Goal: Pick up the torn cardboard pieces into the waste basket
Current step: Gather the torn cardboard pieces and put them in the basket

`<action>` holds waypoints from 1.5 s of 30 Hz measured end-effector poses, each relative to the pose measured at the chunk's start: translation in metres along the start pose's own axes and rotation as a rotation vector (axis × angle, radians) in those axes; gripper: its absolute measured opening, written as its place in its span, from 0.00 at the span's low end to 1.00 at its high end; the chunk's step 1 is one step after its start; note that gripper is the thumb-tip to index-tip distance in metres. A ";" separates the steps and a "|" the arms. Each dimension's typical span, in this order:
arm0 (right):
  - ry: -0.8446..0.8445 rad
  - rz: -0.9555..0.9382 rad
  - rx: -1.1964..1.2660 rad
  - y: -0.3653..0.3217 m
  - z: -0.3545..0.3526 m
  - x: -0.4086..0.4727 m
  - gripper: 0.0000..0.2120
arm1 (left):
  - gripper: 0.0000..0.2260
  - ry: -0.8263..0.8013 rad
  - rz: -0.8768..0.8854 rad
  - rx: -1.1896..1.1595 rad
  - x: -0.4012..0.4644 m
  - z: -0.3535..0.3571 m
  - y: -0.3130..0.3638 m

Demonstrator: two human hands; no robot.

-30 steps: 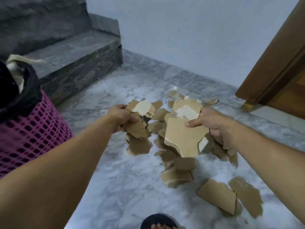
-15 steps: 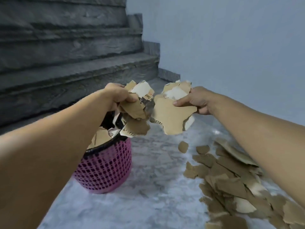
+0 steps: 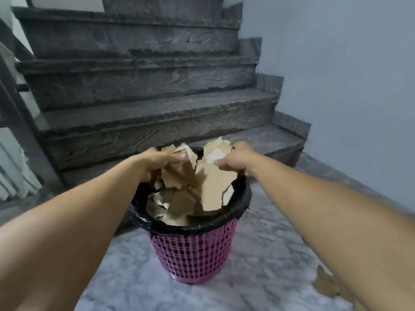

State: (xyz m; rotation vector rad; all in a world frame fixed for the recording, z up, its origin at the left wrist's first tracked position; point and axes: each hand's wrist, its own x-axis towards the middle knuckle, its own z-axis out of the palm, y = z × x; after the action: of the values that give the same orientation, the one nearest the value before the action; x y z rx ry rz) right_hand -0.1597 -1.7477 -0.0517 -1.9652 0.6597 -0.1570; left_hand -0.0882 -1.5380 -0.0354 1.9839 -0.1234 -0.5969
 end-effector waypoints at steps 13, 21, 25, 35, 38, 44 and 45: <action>0.123 0.078 -0.041 0.044 -0.001 0.059 0.21 | 0.33 0.150 0.230 0.798 0.056 0.004 -0.080; 0.135 -0.235 -0.256 0.022 0.022 0.054 0.26 | 0.28 0.272 0.388 0.832 0.063 0.011 -0.088; -0.166 -0.423 -0.361 0.023 0.039 0.030 0.23 | 0.21 0.495 0.465 0.947 0.058 0.009 -0.082; 0.077 0.144 -0.320 0.054 0.001 0.007 0.11 | 0.18 0.665 -0.074 0.603 0.037 -0.007 -0.072; 0.101 0.179 -0.167 0.066 -0.009 0.010 0.01 | 0.15 0.689 -0.074 0.519 0.039 -0.007 -0.068; 0.221 0.230 0.082 0.083 -0.069 0.011 0.06 | 0.14 0.665 0.009 0.275 0.048 0.036 -0.040; 0.244 0.246 0.128 0.086 -0.083 0.010 0.08 | 0.14 0.633 0.025 0.228 0.050 0.049 -0.032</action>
State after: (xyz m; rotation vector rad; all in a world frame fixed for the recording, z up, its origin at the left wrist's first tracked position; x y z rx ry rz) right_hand -0.2162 -1.8475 -0.0875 -1.7410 1.0190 -0.2835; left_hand -0.0720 -1.5791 -0.0987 2.2957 0.1809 0.0859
